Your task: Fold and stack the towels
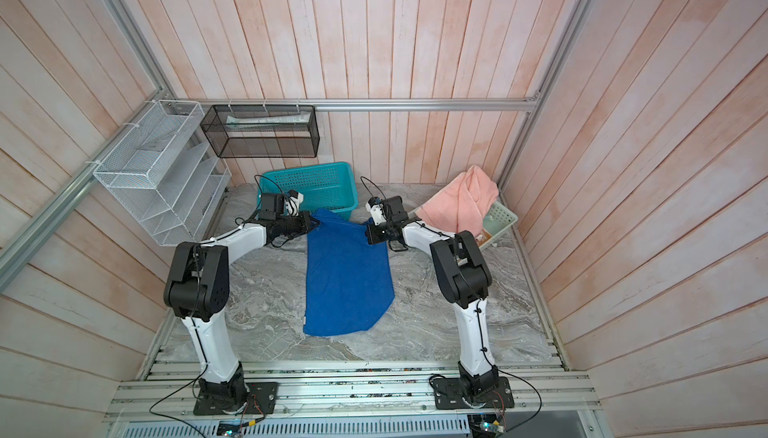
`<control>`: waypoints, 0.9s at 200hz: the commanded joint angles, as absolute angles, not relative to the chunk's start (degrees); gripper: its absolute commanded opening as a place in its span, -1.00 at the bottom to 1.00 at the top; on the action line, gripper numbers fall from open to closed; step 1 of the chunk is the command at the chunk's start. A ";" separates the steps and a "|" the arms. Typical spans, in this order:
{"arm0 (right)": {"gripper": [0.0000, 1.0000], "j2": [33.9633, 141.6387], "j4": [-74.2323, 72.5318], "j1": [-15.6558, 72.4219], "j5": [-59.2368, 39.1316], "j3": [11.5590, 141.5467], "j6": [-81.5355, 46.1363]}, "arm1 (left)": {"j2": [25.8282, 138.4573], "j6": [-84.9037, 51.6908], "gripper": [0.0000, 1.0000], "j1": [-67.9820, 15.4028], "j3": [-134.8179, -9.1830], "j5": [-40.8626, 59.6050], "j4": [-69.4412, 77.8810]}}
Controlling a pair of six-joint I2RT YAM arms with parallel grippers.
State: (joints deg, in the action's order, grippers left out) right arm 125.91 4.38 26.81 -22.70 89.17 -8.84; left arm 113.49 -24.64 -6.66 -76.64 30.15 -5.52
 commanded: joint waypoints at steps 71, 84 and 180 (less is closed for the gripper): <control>-1.00 130.09 8.39 27.95 -22.88 103.48 -7.38 | 109.91 -21.62 -1.00 -0.44 -77.70 27.64 -3.21; -1.00 126.10 8.69 27.95 -21.23 100.70 -7.21 | 106.80 -21.80 -1.00 -0.60 -76.25 28.68 -3.72; -1.00 85.32 18.48 29.53 -7.61 85.27 -5.38 | 72.66 -20.75 -1.00 -9.94 -75.65 29.11 -19.53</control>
